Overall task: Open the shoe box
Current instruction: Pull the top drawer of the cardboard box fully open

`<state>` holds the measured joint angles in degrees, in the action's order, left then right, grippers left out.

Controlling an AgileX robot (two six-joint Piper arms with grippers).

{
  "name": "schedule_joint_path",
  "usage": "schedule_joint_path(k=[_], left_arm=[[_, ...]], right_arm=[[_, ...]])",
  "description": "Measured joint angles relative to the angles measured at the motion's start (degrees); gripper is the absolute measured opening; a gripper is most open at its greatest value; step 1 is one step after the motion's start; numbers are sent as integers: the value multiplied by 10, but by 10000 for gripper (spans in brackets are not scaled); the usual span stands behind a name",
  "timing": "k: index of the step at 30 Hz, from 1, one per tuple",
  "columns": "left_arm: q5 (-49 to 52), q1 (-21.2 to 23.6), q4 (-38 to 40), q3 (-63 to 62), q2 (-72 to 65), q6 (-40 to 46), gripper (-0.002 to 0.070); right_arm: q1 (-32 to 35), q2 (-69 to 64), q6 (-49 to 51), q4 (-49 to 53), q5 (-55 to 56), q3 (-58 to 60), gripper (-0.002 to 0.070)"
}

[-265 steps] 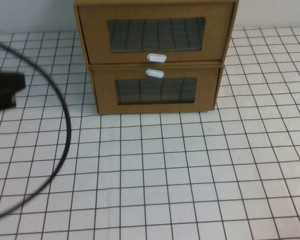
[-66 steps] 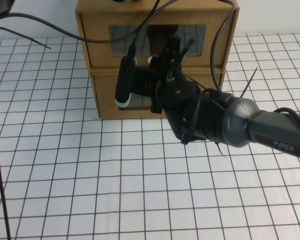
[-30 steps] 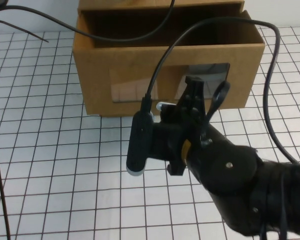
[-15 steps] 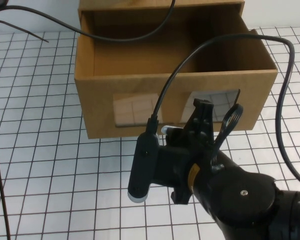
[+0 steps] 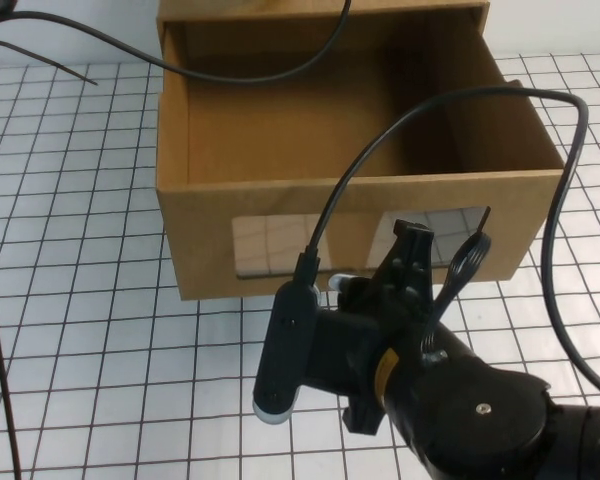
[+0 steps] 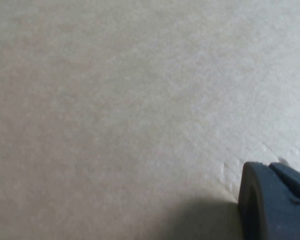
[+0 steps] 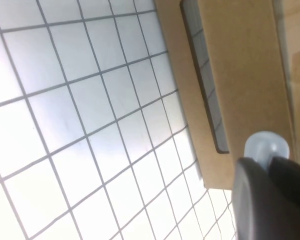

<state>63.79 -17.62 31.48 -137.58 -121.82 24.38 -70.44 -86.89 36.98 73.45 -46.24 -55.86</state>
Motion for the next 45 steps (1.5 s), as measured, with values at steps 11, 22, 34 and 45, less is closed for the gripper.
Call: schedule_joint_path(k=[11,22,34,45], left_arm=[[29,0,-1,-25,-1,0,-5],[86,-3,5,-134,22,-12,-5],[88,-17,-128,14,199,-15,-5],[-199,-17,-186,539,575,-10,-5]], right_arm=[[-12,16,2,-89,-36,-7,277],[-64,126,52,-90,-89,-13,112],[165,196,30,-187,-47,-86,-10],[422,318,1,-322,47,-34,-13]])
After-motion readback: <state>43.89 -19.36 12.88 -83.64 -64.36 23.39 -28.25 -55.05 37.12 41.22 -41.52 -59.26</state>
